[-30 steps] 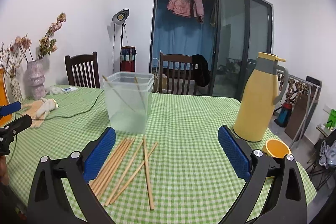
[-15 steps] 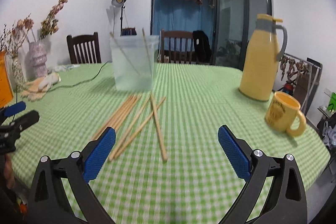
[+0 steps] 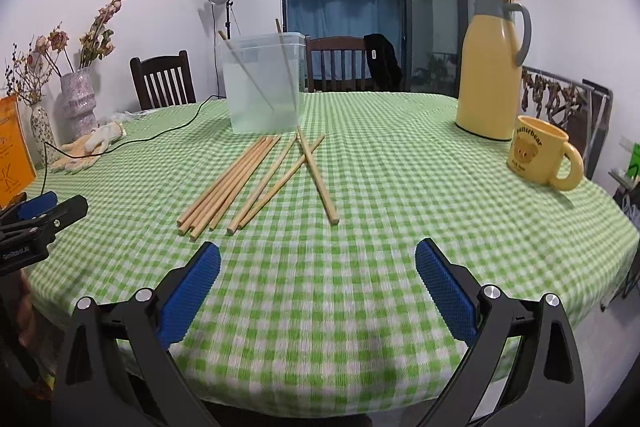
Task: Organize utensils
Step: 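Withdraw both tools from the container and move back to the chopsticks, then close the left tool on a chopstick while the right tool grasps another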
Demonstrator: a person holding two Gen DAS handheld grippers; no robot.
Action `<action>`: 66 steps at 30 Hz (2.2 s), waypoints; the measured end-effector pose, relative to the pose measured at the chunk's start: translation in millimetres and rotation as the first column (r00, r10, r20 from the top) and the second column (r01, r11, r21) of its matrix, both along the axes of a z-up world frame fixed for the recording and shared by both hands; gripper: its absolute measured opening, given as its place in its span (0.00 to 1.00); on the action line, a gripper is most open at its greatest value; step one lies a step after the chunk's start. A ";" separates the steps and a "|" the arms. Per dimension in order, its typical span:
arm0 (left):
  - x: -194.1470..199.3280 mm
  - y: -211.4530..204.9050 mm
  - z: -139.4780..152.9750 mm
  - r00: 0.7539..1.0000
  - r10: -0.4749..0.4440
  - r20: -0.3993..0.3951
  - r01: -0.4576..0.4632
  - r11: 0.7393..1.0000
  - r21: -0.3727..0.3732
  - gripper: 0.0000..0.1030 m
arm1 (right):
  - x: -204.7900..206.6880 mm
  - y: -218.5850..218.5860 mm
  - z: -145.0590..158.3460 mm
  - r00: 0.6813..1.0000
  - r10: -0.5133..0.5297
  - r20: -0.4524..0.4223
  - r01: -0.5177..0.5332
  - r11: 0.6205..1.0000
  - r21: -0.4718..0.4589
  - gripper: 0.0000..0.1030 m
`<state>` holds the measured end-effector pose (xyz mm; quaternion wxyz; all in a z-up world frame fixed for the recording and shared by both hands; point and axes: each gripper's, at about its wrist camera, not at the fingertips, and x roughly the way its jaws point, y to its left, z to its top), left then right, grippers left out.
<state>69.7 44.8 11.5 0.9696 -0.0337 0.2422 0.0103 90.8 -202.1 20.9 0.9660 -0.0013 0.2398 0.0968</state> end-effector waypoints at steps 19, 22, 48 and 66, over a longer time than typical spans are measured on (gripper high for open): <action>29.0 -7.9 2.0 0.999 -0.026 -0.034 0.027 0.999 0.038 0.93 | 26.4 -7.8 1.1 1.000 0.010 -0.030 -0.010 1.000 0.012 0.91; 38.5 -8.9 9.0 0.999 -0.030 -0.022 0.032 0.998 0.057 0.93 | 35.6 -7.0 4.0 1.000 0.010 -0.022 -0.010 1.000 -0.003 0.91; 140.0 -67.1 -23.2 0.904 -0.209 -0.372 0.252 0.965 0.069 0.50 | 109.1 1.9 -17.3 0.971 0.061 -0.231 -0.085 0.992 -0.096 0.37; 133.9 -66.9 -23.0 0.905 -0.200 -0.375 0.249 0.965 0.086 0.21 | 108.0 5.4 -19.5 0.964 0.079 -0.256 -0.102 0.992 -0.079 0.06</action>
